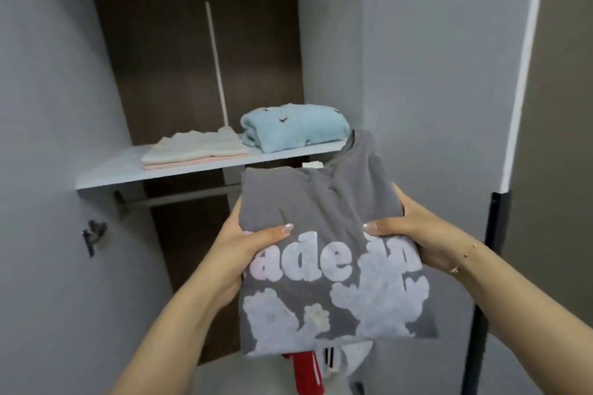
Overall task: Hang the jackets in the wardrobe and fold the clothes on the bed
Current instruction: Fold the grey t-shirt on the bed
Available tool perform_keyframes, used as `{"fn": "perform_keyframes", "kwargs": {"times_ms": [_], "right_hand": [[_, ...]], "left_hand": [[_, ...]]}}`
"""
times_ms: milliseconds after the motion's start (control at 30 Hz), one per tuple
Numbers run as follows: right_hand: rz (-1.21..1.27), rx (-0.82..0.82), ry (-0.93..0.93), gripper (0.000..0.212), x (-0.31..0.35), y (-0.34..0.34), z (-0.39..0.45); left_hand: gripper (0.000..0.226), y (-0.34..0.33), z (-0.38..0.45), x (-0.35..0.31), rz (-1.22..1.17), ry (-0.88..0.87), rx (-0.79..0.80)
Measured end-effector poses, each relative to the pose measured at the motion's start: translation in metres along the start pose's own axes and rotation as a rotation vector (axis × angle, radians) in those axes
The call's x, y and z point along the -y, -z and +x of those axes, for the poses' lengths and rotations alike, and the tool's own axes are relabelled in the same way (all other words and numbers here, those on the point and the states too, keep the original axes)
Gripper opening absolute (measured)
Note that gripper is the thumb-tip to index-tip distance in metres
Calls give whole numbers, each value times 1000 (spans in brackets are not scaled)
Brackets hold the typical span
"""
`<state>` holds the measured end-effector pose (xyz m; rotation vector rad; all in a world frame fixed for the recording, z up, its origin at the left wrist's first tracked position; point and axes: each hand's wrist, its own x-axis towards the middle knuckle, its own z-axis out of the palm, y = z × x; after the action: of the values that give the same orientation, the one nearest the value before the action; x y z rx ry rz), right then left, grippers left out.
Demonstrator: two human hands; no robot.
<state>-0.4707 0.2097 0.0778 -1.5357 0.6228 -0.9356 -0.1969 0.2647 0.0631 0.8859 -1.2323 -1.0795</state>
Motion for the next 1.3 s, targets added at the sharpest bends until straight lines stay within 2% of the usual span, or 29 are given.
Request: {"fn": "perform_keyframes", "kwargs": {"times_ms": [133,300,433,500,567,633,667,733,800,833,867,933,967,1000,1033,1067,1167,1200,1300], "right_hand": [[2,144,65,71,34,-21,109],[17,185,90,64,78,-53,253],[99,175,-16,44,104,-75,368],[111,178,-125,27,110,-85,423],[79,189,-197,14,103,-94,477],[-2,133,-236,26,73,-100,524],[-49,106,-279,33,54,-103,541],[-238,42,-340,26,13,-107,558],[-400,-39,-288,25,-10,-105,569],[-402,-50,-258,33,-12,-102,575],[-346,-27,-262,46,-12,-98,579],[-276,55,-254,44,-11,-95,578],[-283,93,-255,37,-10,-95,575],[-321,82,-249,30,-8,-97,571],[-376,74,-241,20,-8,-97,569],[-394,70,-238,25,-6,-97,567],[-423,-30,-226,78,6,-92,565],[-446,-43,-198,85,7,-91,563],[-582,-22,-203,85,-4,-93,550]], "left_hand": [[75,50,46,-56,92,-65,-113],[67,120,127,-129,227,-156,-237],[67,182,203,-181,244,-94,-309],[63,216,246,-199,210,-16,-335],[46,253,290,-197,223,102,-359],[22,291,330,-172,245,218,-392],[19,310,346,-151,264,276,-407],[28,342,361,-107,324,378,-418],[33,363,371,-76,427,408,-409],[36,368,376,-70,449,387,-401],[34,369,379,-70,456,371,-393],[5,367,382,-73,480,401,-350],[17,369,382,-73,501,403,-321],[18,364,376,-76,472,448,-310],[9,365,374,-75,438,469,-260],[11,360,367,-77,399,477,-237],[86,361,372,-75,478,368,-328],[96,356,370,-74,529,334,-354],[95,347,365,-72,676,350,-287]]}}
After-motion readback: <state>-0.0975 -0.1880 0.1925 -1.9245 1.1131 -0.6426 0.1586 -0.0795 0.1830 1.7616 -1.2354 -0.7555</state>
